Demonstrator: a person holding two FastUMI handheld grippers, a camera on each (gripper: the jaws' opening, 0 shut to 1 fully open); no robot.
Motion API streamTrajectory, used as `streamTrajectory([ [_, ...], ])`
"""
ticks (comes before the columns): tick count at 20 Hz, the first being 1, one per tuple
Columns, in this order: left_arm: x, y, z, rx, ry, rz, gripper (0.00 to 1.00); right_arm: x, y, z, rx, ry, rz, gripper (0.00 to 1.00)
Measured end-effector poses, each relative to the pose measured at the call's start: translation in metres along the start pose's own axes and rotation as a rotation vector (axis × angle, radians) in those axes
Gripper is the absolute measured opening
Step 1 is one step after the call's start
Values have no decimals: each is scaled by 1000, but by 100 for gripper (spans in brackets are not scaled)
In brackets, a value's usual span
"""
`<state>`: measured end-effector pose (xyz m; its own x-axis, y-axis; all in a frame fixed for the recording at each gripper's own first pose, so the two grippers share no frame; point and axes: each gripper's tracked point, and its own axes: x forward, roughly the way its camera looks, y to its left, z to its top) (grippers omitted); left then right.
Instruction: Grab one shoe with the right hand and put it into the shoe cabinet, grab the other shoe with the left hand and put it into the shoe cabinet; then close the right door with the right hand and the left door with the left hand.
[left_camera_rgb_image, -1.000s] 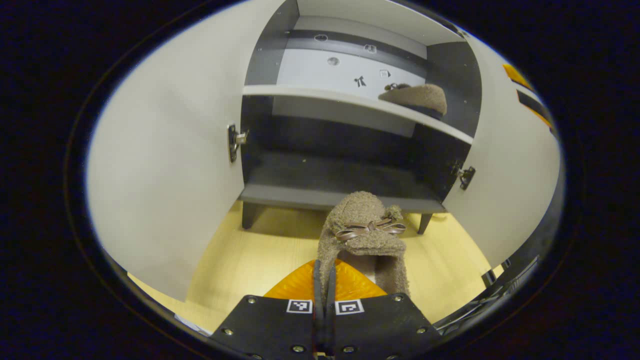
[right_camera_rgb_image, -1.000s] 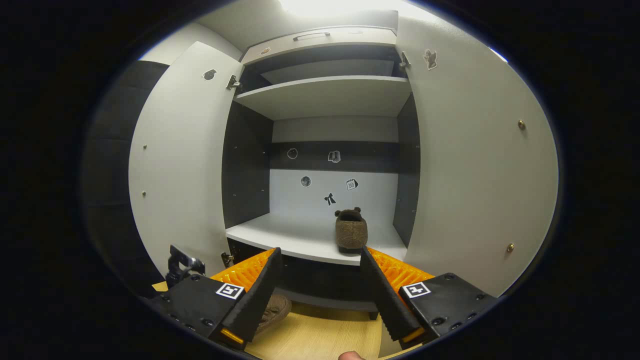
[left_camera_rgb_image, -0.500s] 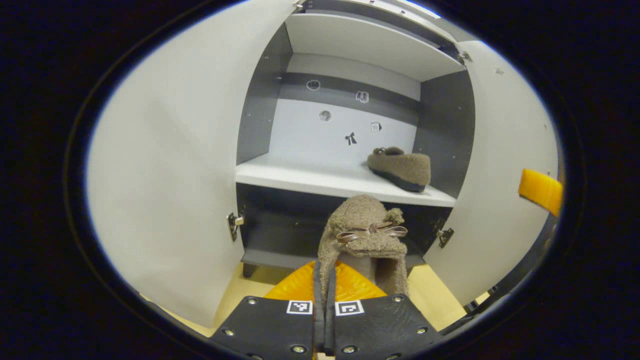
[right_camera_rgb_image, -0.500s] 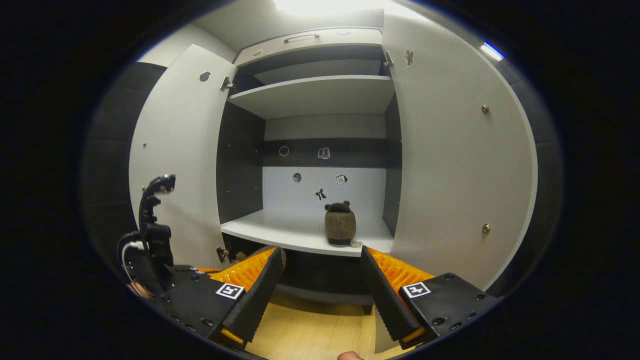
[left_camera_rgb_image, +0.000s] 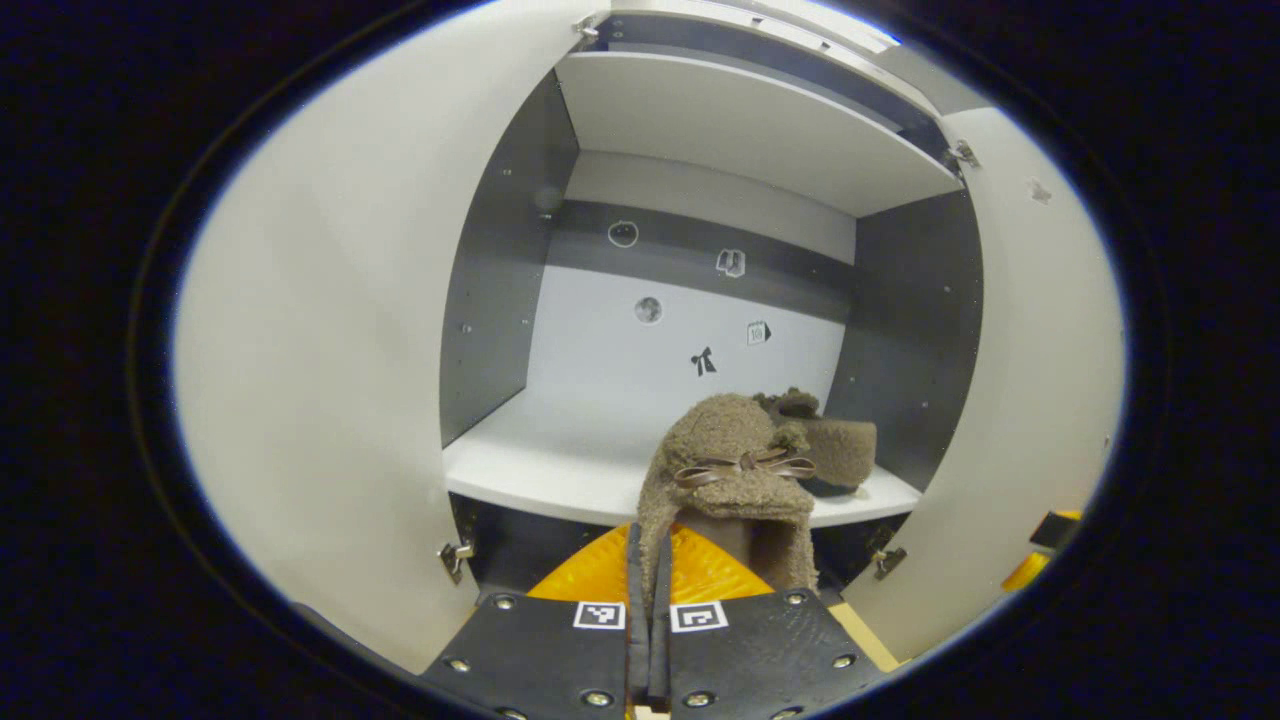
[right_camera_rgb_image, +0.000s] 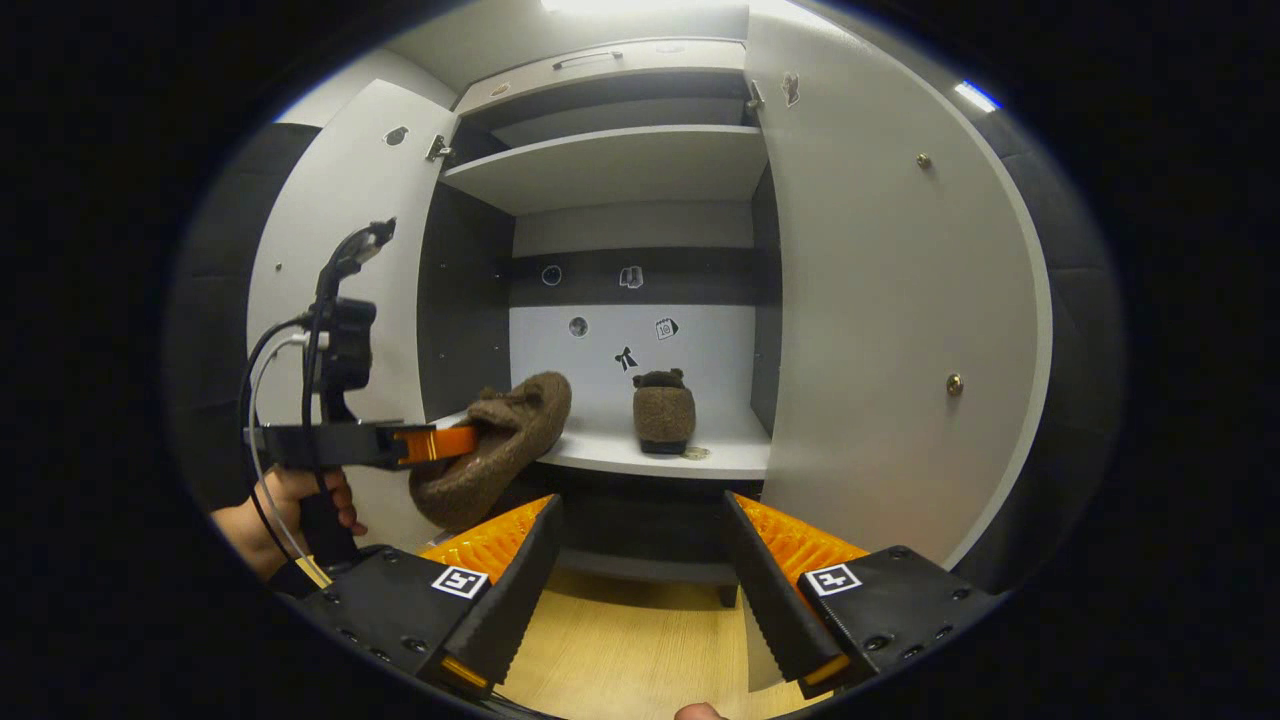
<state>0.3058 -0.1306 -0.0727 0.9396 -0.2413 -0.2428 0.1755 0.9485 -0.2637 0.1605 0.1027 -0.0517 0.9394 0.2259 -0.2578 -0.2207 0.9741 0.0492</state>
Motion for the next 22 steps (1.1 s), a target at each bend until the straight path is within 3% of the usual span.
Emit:
streamTrajectory([
  [1,7,1,10,-4,-16,3,1,0,0,-3,-3,8,-3,94],
  [2,16,2,22,-4,-31,5,1,1,1,-6,-4,16,-4,99],
  [8,73,16,61,-24,-70,38,1,5,4,-13,7,34,-18,99],
  [15,136,25,46,-12,22,57,1,13,0,-16,2,43,-67,99],
  [16,142,24,46,-5,27,54,1,14,-1,-17,1,49,-76,94],
  [18,144,19,46,-1,32,47,1,17,-1,-19,0,56,-92,99],
  [19,143,19,47,5,26,37,7,18,-1,-20,-1,57,-99,99],
  [20,144,20,54,19,4,34,5,19,0,-20,-2,54,-107,99],
  [21,147,24,59,31,-15,35,11,21,0,-19,-4,52,-114,99],
  [22,147,26,62,46,-25,44,31,21,0,-20,-4,48,-119,99],
])
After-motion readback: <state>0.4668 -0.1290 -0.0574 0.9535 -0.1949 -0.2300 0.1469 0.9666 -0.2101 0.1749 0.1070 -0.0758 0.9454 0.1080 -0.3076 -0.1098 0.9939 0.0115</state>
